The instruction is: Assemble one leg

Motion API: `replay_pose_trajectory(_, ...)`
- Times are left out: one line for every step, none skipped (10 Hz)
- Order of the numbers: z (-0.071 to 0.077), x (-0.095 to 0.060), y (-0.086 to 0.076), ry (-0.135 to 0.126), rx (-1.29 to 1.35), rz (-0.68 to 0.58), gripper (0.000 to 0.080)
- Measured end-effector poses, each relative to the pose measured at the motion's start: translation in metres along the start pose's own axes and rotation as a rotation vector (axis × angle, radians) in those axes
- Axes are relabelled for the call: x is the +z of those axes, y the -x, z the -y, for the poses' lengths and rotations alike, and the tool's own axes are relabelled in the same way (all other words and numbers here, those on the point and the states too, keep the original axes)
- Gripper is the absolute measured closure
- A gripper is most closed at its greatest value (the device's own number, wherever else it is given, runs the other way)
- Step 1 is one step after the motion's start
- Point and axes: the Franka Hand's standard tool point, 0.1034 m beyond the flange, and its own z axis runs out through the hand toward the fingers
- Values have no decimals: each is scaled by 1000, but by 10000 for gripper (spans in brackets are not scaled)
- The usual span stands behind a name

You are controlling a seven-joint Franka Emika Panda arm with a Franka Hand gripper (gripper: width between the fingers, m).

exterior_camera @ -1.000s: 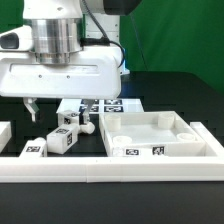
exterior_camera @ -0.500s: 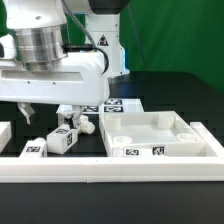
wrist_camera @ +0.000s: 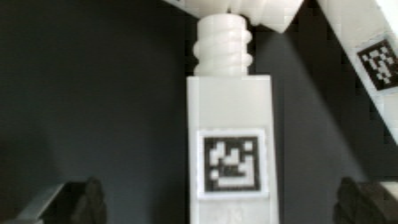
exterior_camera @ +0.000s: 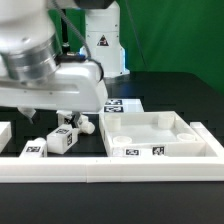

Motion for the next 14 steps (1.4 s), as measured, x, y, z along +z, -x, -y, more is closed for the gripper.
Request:
replay_pose_trajectory(2,3,5,3,-3,78,150)
replay_pose_trajectory(4,4,4,5,-9,119,150)
replay_pose_trajectory(4,8,8,9,-12,204,150)
replay_pose_trajectory(2,12,6,13,-14,276,150)
replay_pose_trajectory(1,17,5,17,-16,336,150)
replay_pose_trajectory(-1,23,9,21,-19,421,150)
replay_pose_trajectory(0,25,5,20,-42,434,150)
replay_pose_trajectory(0,24,9,15,-61,433,150)
replay_pose_trajectory(1,22,10,12,-69,404,150)
replay_pose_trajectory(1,23,13,13,-71,409,150)
replay_pose_trajectory(3,26,12,14,-78,408,150)
replay_pose_trajectory(3,27,8,12,-93,390,150)
replay_pose_trajectory(5,28,5,12,-105,373,269)
replay_pose_trajectory(6,29,3,13,-107,364,418)
